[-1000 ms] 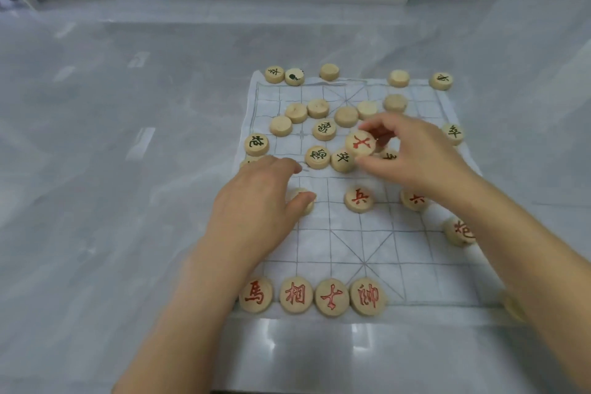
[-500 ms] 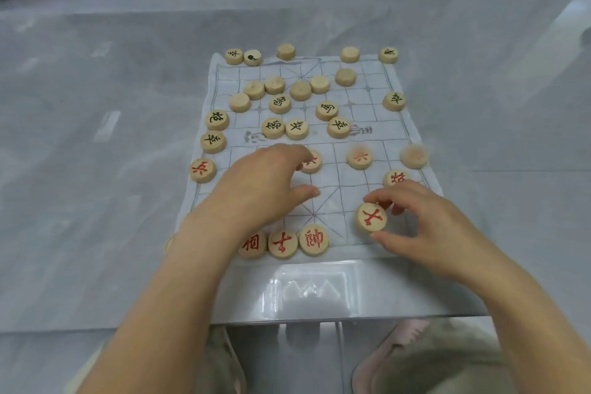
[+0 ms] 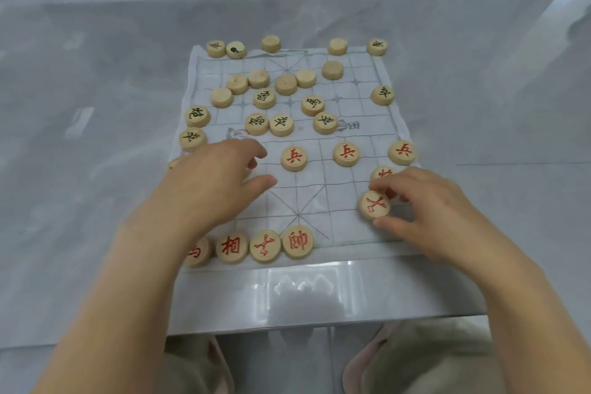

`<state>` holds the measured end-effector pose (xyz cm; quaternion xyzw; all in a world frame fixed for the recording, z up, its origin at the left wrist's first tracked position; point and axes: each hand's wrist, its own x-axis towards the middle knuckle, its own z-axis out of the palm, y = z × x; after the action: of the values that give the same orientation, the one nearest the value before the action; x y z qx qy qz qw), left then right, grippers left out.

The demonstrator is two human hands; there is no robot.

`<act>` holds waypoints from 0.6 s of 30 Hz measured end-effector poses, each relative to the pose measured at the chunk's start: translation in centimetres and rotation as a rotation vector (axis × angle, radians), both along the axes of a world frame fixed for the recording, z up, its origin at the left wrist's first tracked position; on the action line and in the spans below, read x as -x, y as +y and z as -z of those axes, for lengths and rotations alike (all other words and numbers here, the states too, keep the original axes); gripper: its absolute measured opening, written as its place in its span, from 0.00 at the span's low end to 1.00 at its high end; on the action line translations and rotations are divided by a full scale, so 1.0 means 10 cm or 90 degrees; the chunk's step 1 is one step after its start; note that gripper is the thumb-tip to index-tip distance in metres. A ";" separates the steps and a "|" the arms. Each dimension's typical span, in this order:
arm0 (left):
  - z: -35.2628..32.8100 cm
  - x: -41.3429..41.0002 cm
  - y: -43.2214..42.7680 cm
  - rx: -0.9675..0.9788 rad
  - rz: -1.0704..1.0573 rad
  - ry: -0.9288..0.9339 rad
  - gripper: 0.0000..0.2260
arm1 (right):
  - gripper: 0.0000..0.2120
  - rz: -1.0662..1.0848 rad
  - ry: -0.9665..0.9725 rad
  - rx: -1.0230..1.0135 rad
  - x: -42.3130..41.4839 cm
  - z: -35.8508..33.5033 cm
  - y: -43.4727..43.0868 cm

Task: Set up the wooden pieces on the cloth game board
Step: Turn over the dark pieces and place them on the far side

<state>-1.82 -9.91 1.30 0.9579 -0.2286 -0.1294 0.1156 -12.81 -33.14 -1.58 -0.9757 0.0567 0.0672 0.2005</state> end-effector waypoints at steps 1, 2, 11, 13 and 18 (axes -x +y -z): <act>0.00 0.01 -0.02 -0.001 0.008 0.002 0.20 | 0.20 0.001 0.004 0.003 0.00 0.00 -0.01; -0.01 0.03 -0.04 0.001 0.014 0.000 0.20 | 0.21 -0.001 0.010 -0.002 0.01 0.00 -0.02; 0.03 0.12 -0.24 -0.014 0.048 0.024 0.20 | 0.17 -0.103 0.021 -0.088 0.05 0.03 0.17; 0.04 0.11 -0.24 -0.019 0.050 0.030 0.20 | 0.15 -0.115 0.022 -0.090 0.06 0.04 0.20; 0.05 0.11 -0.24 -0.022 0.049 0.041 0.19 | 0.21 -0.104 0.050 -0.070 0.05 0.02 0.19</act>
<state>-2.96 -12.28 0.76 0.9457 -0.2589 -0.1684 0.1010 -13.29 -31.24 -1.75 -0.9612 -0.0192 0.1246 0.2455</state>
